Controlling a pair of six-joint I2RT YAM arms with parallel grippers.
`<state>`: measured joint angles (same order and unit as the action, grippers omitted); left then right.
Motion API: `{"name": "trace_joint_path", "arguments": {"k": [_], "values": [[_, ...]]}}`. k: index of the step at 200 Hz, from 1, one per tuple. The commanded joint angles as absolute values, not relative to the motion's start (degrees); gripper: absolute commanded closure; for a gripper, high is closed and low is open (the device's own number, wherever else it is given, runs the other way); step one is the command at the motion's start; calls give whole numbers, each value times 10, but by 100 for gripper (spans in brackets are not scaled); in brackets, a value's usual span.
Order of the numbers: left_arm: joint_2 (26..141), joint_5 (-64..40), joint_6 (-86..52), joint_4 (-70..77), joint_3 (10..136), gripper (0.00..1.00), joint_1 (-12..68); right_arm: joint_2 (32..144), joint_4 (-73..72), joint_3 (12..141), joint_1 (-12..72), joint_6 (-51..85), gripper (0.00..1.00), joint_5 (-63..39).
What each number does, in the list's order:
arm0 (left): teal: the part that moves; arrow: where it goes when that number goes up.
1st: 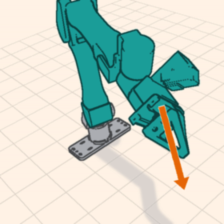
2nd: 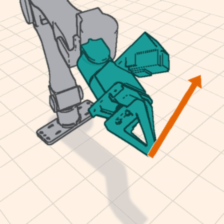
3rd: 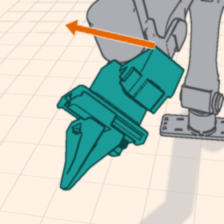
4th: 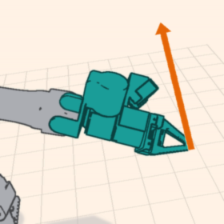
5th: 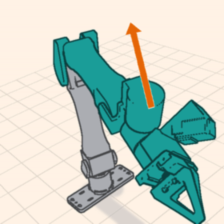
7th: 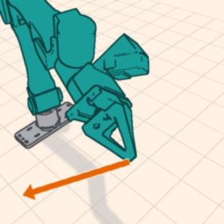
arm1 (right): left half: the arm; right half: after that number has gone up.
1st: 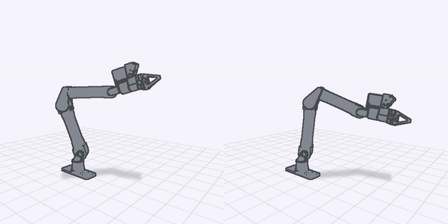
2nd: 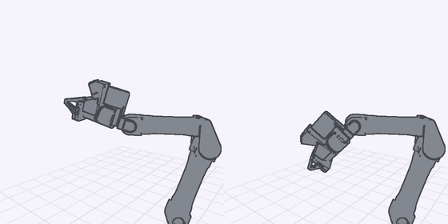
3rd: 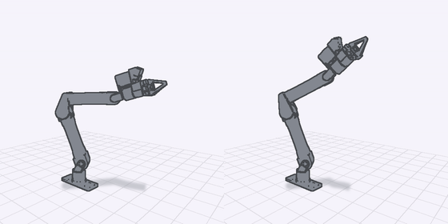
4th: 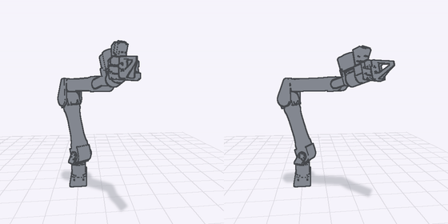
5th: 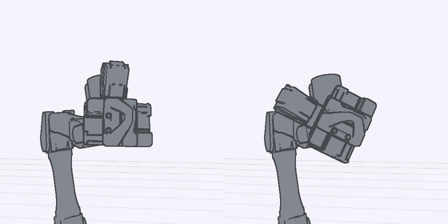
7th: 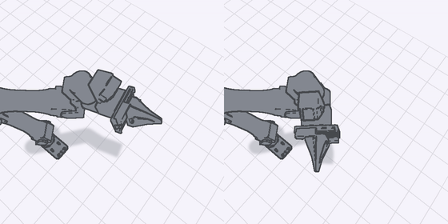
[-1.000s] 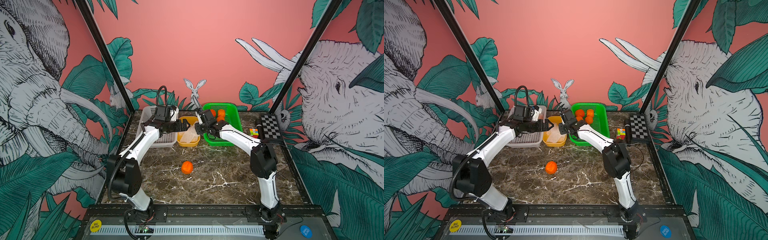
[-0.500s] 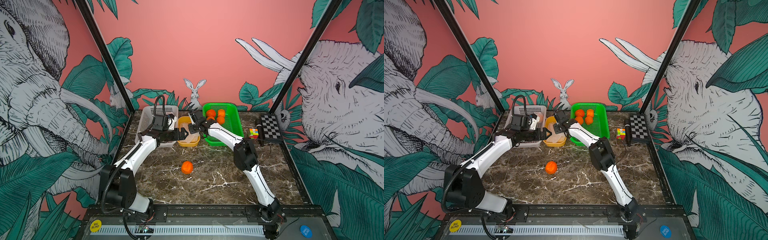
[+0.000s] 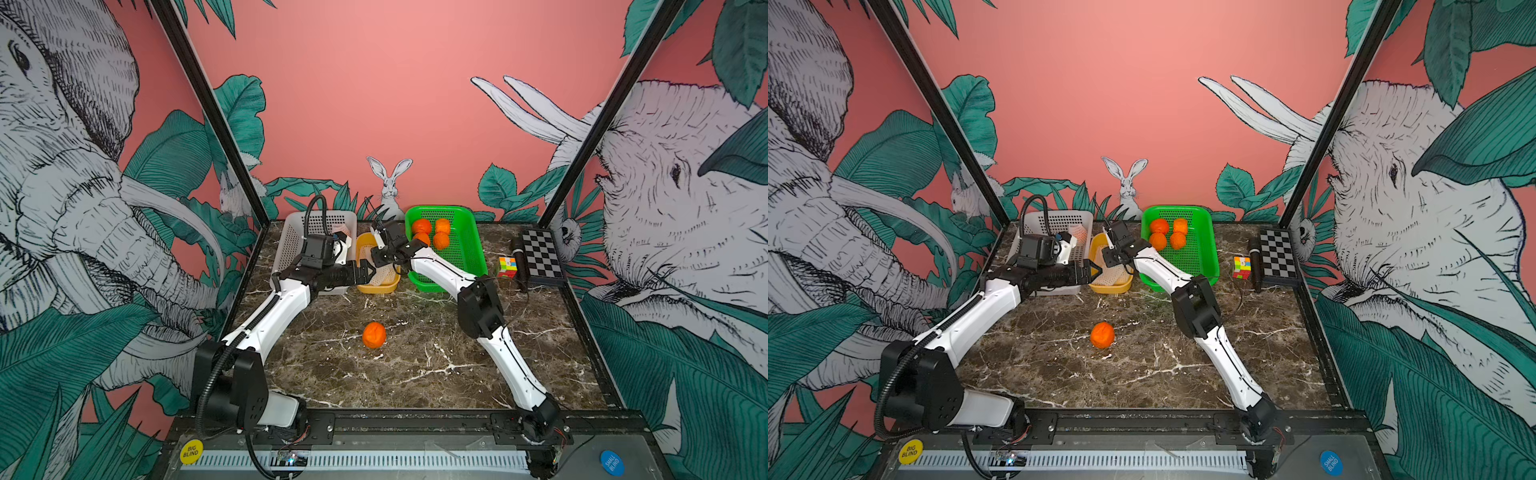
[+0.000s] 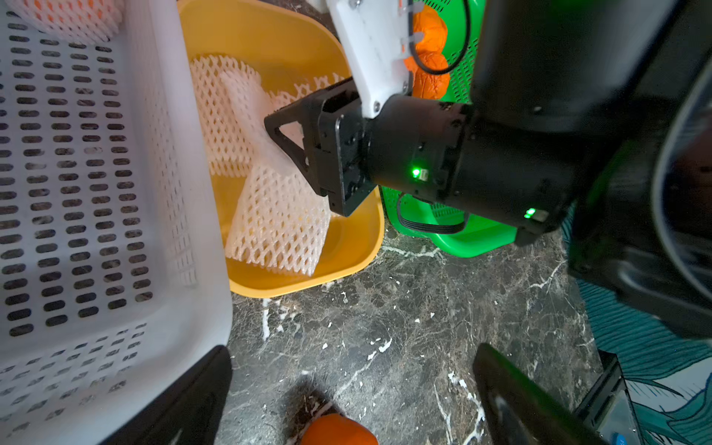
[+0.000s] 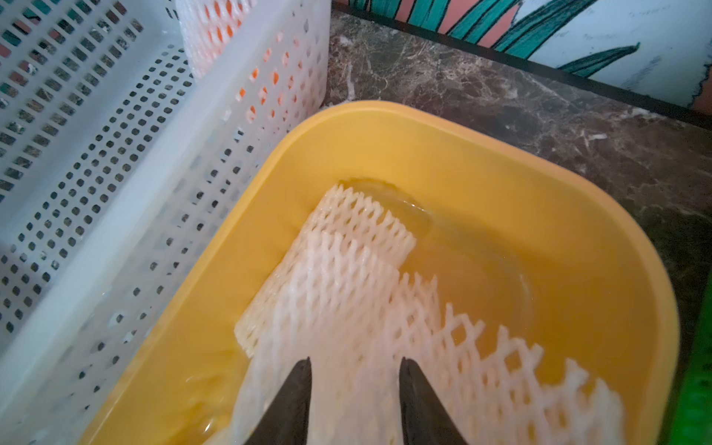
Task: Remove foam nets from oranges
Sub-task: Place the foam net into the storage box.
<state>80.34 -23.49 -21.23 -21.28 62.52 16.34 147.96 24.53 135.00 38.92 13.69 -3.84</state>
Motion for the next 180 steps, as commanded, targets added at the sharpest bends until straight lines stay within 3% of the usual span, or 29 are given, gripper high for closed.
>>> {"name": "trace_joint_path", "arguments": {"k": [1, 81, 180], "values": [[778, -239, -217, -202, 616, 1, 160, 1483, 218, 1369, 384, 113, 62, -63], [758, -225, -211, -190, 608, 0, 161, 1462, 173, 1346, 372, 61, 54, -128], [737, -206, -211, -195, 580, 1, 161, 1361, 171, 1283, 373, 65, 35, -175]]}}
